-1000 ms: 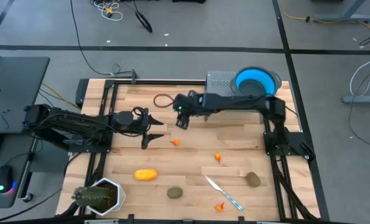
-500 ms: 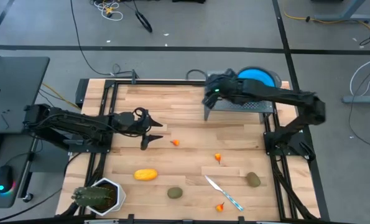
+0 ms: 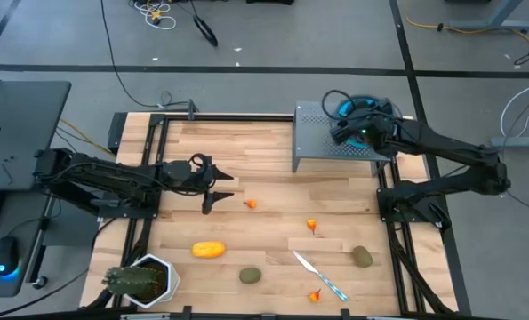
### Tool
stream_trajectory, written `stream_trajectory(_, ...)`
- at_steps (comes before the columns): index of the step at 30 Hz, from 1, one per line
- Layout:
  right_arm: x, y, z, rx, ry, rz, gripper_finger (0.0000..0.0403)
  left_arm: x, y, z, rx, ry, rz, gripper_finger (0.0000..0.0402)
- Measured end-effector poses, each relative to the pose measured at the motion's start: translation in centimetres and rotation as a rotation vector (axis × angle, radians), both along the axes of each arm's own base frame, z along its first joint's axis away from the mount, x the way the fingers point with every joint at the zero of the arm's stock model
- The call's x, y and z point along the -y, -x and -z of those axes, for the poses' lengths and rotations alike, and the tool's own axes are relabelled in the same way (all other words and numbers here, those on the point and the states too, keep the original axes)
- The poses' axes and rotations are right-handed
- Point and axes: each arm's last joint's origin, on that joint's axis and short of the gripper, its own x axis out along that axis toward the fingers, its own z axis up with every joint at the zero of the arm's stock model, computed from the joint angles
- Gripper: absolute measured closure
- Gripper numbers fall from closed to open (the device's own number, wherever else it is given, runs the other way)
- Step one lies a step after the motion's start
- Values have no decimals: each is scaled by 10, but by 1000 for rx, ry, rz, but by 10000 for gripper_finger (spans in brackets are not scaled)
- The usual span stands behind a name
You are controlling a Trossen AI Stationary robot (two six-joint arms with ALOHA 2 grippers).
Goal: Pick & Place Fruit
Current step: Put the black plum into the blue strainer bowl on the shelf, then put the yellow pear into the blue strainer bowl on the shelf
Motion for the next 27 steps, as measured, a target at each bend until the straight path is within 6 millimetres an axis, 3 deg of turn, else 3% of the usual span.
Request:
stream_trajectory(10,16,14,16,-105,16,96,141,0,0,0,-1,-7,2,136)
stream_trajectory(21,22,15,19,-103,31,135,74,0,0,0,-2,-8,6,136)
stream_trajectory(27,14,2,13,23,-15,-39,69,0,0,0,-2,-8,6,136)
